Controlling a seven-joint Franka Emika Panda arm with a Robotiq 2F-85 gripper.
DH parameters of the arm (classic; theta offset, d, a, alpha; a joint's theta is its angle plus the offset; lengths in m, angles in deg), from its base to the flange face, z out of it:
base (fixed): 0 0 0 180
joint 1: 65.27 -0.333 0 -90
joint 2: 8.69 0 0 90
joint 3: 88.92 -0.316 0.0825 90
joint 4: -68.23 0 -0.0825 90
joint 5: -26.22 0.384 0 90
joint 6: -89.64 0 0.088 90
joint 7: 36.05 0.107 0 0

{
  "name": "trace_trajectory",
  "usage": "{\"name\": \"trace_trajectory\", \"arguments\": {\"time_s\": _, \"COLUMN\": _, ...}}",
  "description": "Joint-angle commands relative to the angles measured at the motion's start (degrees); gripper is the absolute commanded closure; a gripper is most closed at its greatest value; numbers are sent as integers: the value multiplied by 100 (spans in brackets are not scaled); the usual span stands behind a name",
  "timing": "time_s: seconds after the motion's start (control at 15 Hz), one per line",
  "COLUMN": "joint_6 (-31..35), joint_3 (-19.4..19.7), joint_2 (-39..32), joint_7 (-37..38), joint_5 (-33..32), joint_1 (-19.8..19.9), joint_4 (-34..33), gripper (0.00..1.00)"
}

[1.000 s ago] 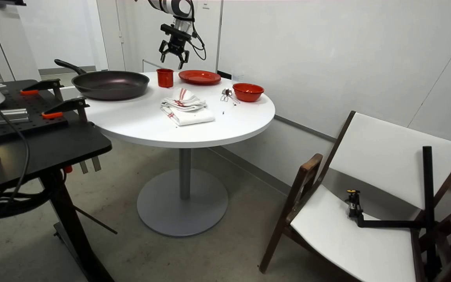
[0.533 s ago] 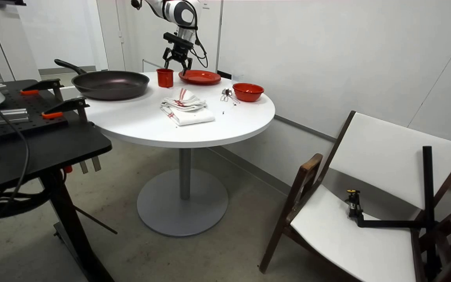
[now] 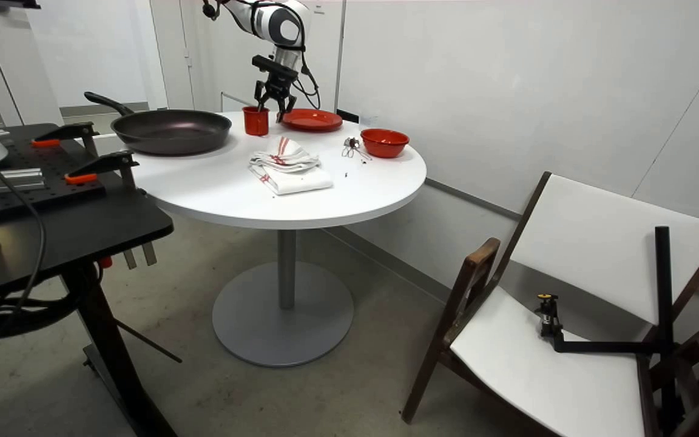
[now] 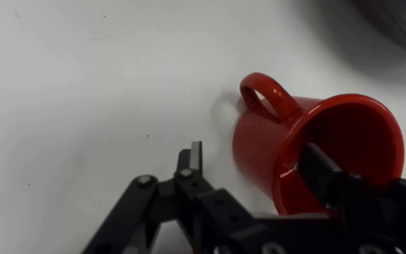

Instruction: Move the mug to the right

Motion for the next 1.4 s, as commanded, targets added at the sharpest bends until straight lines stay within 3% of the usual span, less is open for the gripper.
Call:
{"name": "trace_trajectory", "arguments": {"time_s": 0.0, "joint_6": -2, "joint_3": -29, "joint_2": -178, "joint_7": 115, "joint_5": 55, "joint_1": -29, "joint_4": -311, "gripper": 61}}
{"name": "trace_trajectory", "arguments": {"time_s": 0.27, "joint_6": -9, "joint_3": -35, "joint_2": -174, "joint_7": 146, "joint_5": 60, "joint_1": -30, "joint_4": -306, "gripper": 92}}
{"name": "trace_trajectory", "arguments": {"time_s": 0.4, "joint_6": -12, "joint_3": -37, "joint_2": -171, "joint_7": 155, "joint_5": 63, "joint_1": -30, "joint_4": -302, "gripper": 99}}
{"name": "trace_trajectory", "arguments": {"time_s": 1.33, "joint_6": -220, "joint_3": 18, "joint_2": 321, "joint_7": 270, "joint_5": 9, "joint_1": 128, "joint_4": 104, "gripper": 96}}
